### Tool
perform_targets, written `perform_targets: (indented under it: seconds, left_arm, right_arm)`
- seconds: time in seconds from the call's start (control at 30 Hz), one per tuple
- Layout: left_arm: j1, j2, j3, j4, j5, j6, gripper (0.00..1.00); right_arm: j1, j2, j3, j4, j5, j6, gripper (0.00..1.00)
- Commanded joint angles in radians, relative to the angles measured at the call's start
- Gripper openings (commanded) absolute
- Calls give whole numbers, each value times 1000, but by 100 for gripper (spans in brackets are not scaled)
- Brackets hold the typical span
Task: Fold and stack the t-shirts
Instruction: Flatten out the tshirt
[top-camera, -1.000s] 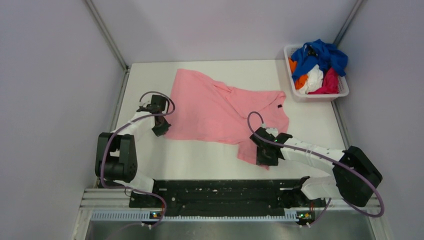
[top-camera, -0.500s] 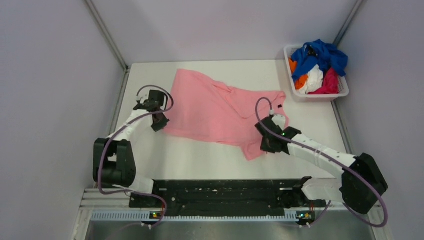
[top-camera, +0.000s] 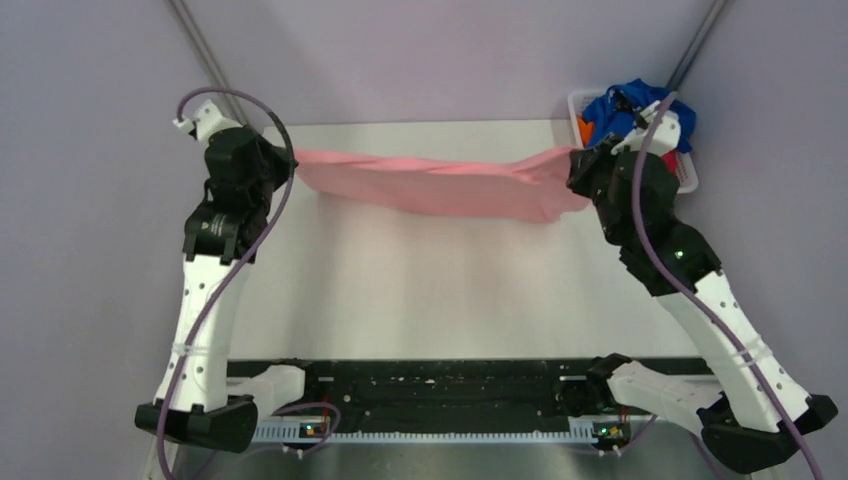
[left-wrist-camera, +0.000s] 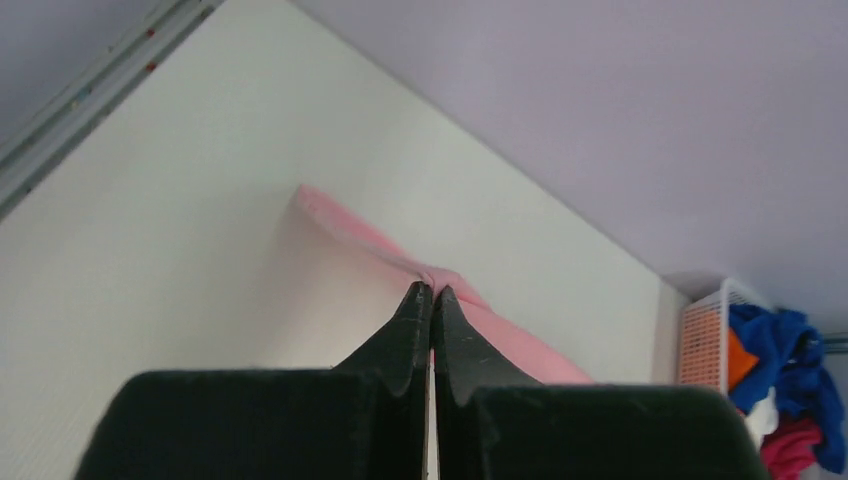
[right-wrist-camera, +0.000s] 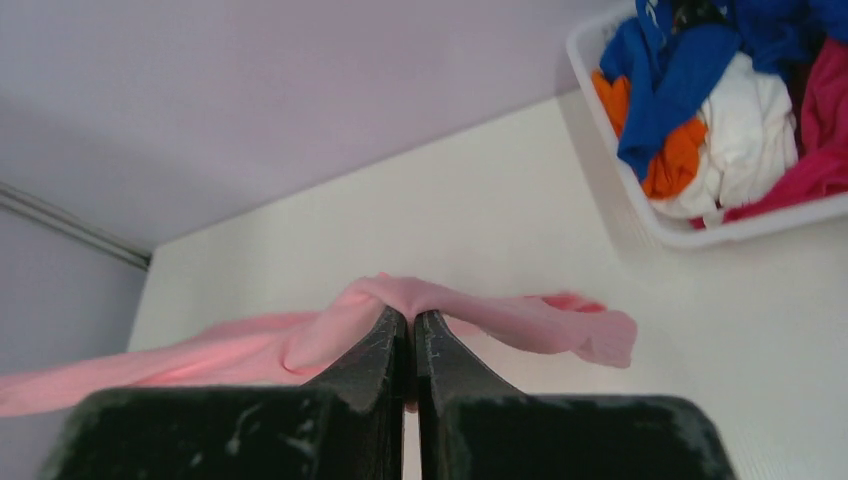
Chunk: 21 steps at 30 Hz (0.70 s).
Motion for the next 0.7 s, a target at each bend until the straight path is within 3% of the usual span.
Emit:
perform_targets:
  seconds: [0.0,0.27,0.67]
  left_arm:
    - [-1,-93,134,26,-10,56,0]
    - [-1,-171,379,-30,-30,150,0]
    - [-1,-310,537,-14,47,195,0]
  right_arm:
    - [-5,-17,230,64,-91,-172,0]
    - [-6,16,632,-23,-388,-282,0]
    - [-5,-11,875,-81,-692,-298,0]
